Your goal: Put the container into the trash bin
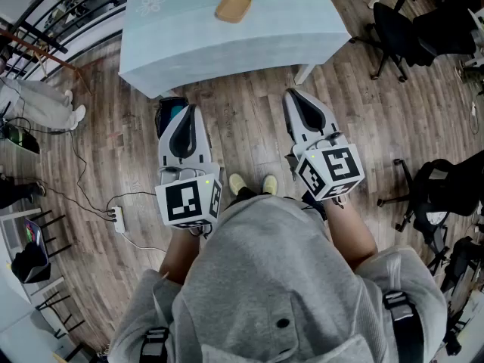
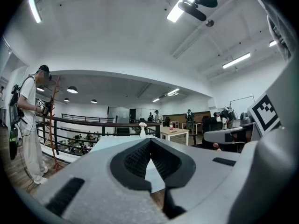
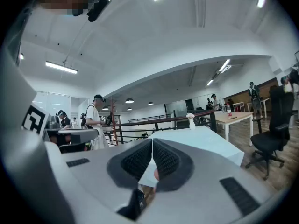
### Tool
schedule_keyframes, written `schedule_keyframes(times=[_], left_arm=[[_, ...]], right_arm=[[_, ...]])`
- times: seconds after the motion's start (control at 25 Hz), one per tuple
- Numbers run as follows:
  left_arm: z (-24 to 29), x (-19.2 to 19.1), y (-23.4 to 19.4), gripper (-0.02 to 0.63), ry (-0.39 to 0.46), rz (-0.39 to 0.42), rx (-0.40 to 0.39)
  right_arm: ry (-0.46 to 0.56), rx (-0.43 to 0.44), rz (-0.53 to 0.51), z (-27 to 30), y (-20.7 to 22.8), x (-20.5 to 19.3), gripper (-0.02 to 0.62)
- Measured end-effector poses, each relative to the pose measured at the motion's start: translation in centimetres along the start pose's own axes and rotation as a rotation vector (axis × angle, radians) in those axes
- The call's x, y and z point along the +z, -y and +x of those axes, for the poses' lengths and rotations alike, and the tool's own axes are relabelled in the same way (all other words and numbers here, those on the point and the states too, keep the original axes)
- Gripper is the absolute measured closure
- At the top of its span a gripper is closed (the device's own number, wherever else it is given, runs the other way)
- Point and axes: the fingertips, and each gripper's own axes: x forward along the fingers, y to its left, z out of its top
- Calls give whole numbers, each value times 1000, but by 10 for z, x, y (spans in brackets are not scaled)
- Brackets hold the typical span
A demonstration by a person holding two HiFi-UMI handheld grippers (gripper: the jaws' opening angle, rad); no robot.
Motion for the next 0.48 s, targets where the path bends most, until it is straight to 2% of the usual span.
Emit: schedule_keyframes(times=[0.48], left_arm=[[2,-4,-38,588,-13,-13,-1]], right_arm=[[-6,3,1,34,-23,3,568]])
